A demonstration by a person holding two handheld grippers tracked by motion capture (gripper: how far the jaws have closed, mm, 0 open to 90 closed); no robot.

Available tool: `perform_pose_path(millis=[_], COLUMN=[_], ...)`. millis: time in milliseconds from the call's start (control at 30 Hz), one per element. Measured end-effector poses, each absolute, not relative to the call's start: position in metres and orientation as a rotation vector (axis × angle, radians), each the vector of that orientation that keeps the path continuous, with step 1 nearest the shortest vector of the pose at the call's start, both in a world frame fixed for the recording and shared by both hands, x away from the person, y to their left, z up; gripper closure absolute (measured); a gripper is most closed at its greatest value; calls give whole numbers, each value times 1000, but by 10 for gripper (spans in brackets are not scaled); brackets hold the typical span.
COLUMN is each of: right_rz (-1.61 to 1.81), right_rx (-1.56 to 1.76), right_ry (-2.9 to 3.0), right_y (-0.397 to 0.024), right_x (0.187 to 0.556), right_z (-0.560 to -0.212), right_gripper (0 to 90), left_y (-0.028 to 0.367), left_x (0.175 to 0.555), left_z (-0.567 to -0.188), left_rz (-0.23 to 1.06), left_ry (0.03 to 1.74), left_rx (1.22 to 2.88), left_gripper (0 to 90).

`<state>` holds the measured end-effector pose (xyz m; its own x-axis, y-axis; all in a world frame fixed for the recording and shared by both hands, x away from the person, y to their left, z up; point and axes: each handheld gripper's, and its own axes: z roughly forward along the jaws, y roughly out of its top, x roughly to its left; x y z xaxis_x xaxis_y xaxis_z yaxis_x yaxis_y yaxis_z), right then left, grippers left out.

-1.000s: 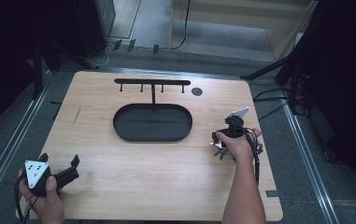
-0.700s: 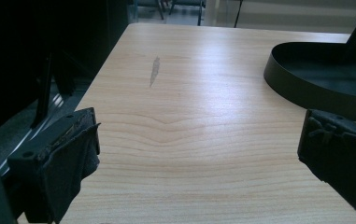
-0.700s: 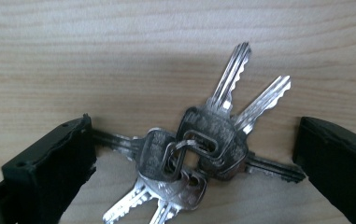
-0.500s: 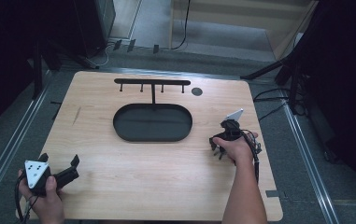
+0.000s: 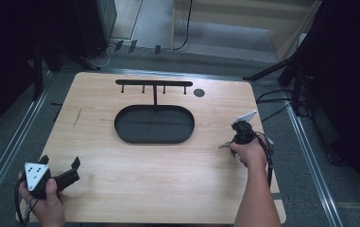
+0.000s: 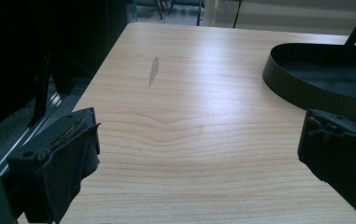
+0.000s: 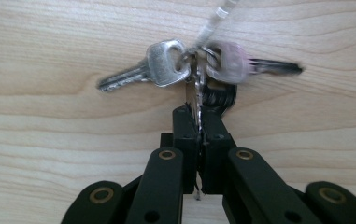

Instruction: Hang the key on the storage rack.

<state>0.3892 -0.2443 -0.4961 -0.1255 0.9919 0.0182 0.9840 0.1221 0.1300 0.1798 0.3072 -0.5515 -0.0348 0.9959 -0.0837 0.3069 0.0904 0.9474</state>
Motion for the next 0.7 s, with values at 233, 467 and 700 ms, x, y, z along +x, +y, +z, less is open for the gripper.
perform_pose_path(millis=[233,467,700], right_rz=[171,147,155], right_rx=[1957,1887,1872], right_ry=[2425,2501,2506], right_y=[-251,-252,-246], right_x=[385,385,391], right_z=[-497,-481,-446], right_gripper=[885,889,890], left_y=[307,307,307], left_x=[180,180,180], left_z=[-552,-551,-552], left_rz=[991,993,990], left_ry=[1494,1495,1495], left_rx=[1355,1357,1355], left_gripper=[0,0,0])
